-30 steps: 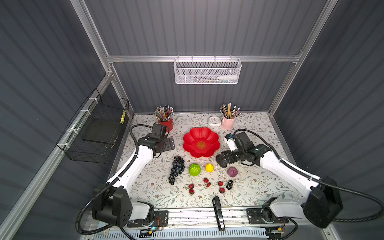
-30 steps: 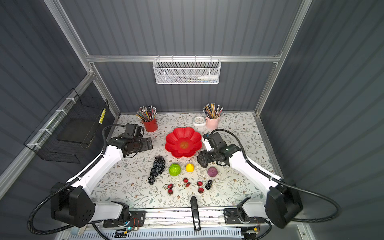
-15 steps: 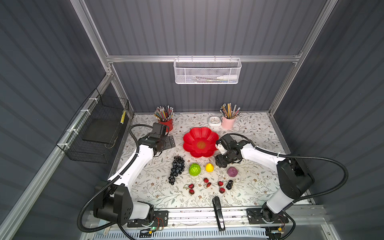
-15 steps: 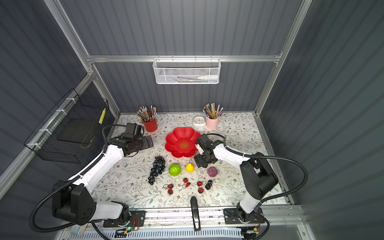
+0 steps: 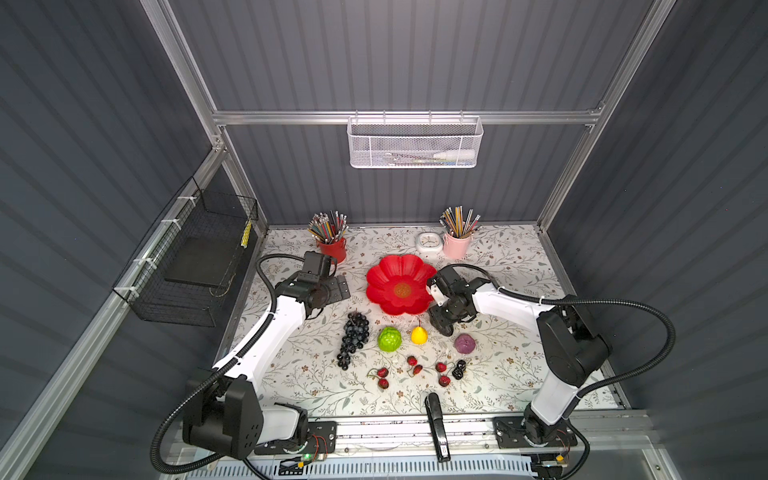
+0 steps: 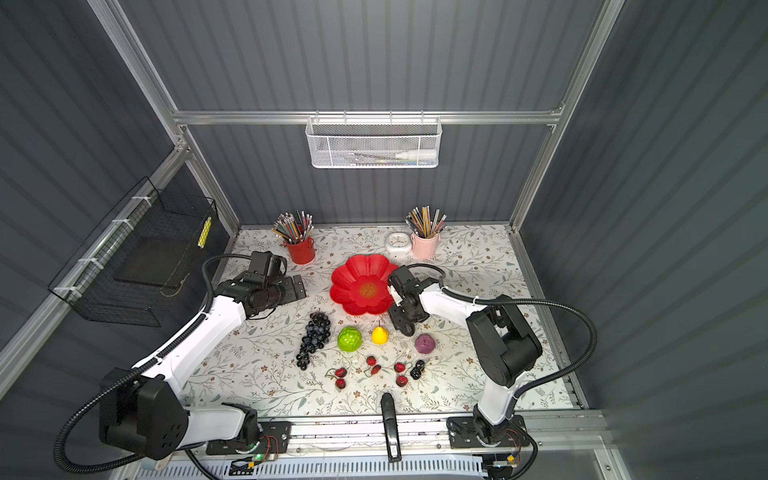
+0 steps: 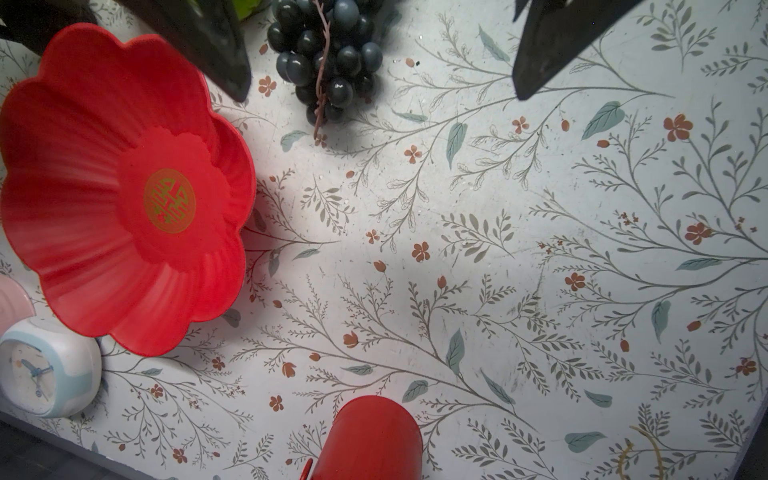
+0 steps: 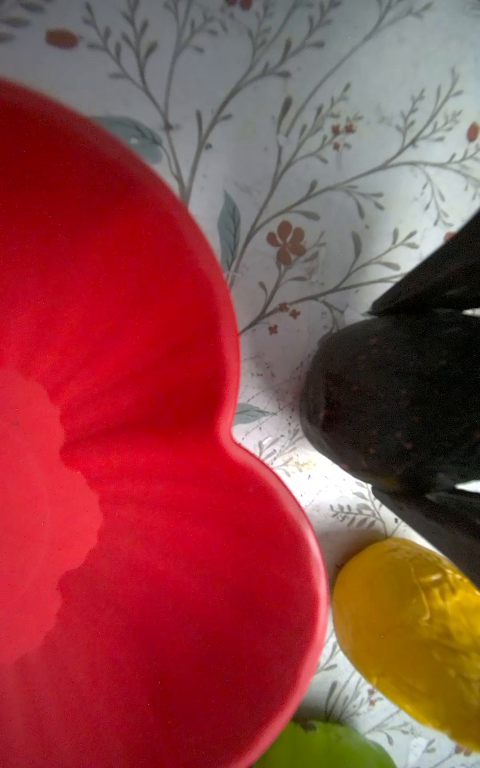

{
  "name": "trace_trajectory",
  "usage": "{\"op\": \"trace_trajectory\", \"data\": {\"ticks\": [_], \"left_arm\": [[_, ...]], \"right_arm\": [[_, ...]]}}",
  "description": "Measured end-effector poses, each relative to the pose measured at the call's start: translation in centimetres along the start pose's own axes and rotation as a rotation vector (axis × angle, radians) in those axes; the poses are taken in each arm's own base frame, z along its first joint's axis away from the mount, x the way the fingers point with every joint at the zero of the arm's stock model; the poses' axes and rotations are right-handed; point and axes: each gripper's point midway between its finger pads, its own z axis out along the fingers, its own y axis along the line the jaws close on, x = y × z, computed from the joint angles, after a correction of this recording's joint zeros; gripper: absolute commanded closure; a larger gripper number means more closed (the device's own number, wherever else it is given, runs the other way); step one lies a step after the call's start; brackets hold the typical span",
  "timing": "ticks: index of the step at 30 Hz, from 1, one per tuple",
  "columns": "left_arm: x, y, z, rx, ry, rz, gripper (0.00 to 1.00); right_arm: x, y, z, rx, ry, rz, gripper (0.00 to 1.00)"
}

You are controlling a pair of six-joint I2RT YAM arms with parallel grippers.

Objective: Place and organize the fake fruits in the fruit bowl
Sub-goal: 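Close the right gripper on the black avocado, then lift the avocado with the right gripper and carry it over the red bowl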

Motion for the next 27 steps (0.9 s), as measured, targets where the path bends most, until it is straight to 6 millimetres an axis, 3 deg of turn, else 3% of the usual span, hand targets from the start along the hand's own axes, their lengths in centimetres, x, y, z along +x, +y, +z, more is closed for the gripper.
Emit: {"op": "trace_trajectory", "data": {"ticks": [11,18,23,27], "left_arm": [[-0.1,0.0,0.0,0.001,-0.003,0.000,0.01],[-0.3,-0.1,0.0,0.002,-0.013,-0.002,0.01],[-0.4,0.0,0.0,-0.004,-0.017,-0.002,0.02],[-0.4,0.0,0.1,-0.001,-0.023,-0.004,0.01]], "right_arm": [[1.0,-0.5,-0.7,0.023,-0.010,0.009,0.54],[0.1,-1.5,-4.9,0.007,-0.096,0.057,0.57],[-3.0,-1.3,-8.6,-0.034,-0.179,0.078,0.57],[-7.9,-0.4,-11.1,-0.073,-0.263,0.067,0.58]]}}
